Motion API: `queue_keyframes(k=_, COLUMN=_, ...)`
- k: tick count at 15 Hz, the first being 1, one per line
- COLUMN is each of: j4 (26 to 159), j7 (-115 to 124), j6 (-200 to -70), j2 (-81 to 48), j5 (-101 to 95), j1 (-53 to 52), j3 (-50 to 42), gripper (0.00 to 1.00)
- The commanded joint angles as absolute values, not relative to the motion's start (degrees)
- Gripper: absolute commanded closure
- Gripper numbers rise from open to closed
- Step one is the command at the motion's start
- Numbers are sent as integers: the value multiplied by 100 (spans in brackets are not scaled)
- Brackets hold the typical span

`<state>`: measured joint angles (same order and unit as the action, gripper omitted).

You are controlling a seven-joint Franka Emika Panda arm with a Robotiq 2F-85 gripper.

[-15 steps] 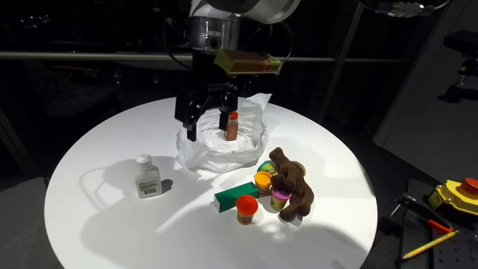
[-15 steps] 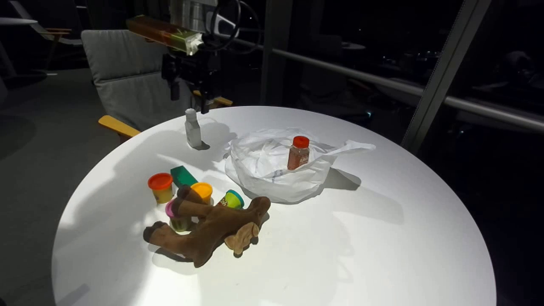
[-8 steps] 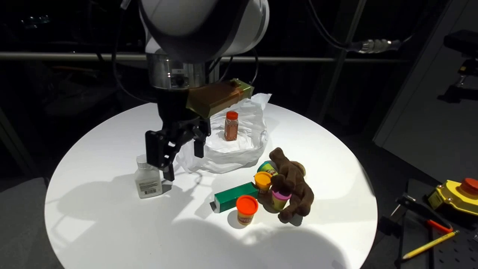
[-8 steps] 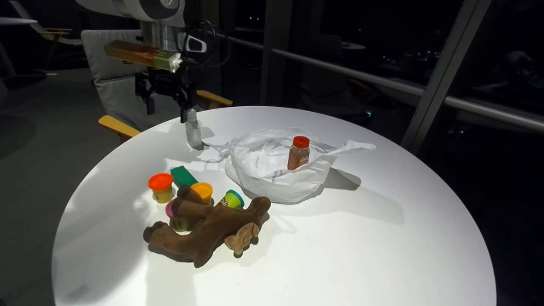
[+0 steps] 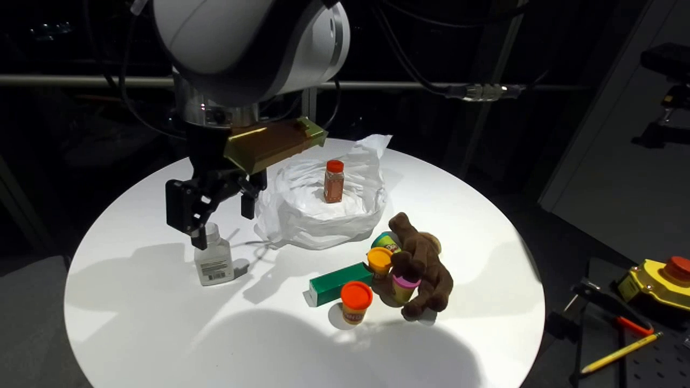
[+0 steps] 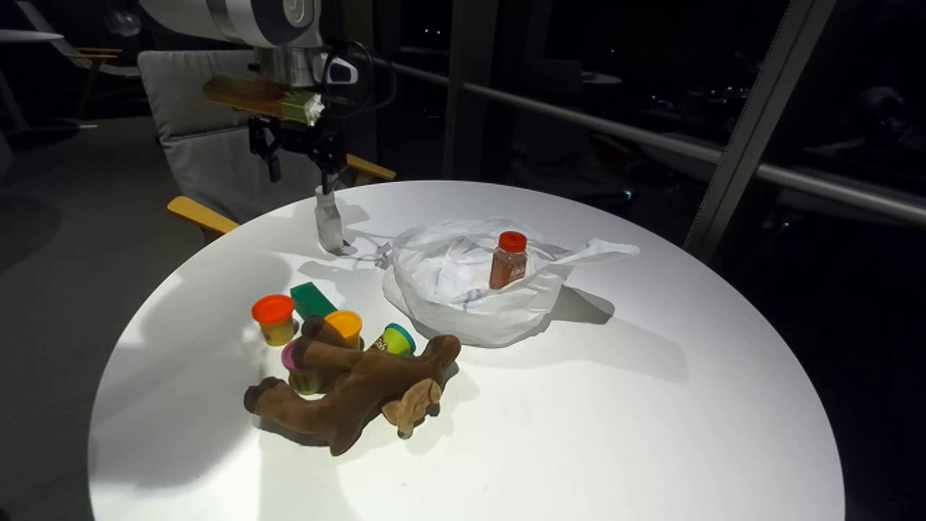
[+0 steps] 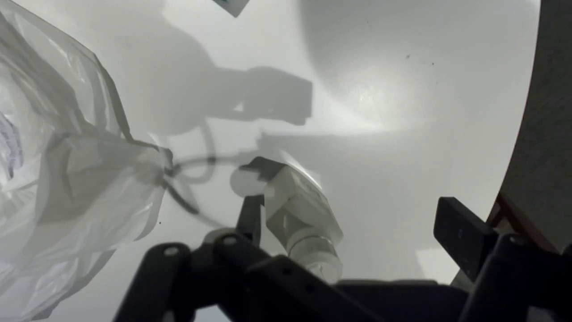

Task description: Put the containers, reindeer toy and green block inside the white plastic bag

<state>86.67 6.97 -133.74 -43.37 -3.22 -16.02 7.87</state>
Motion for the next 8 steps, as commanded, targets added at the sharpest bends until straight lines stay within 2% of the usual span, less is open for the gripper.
queue_keyframes(k=1, j4=8011, j7=731, j6=-13414, j2=-4781, j5=-257, j1=-1667, j3=731, gripper=0)
queue_keyframes(k=8, j4=7443, j7=862, j6=-13576, j2=-5323, j5=-255, j1=-1727, j3=675, gripper=0)
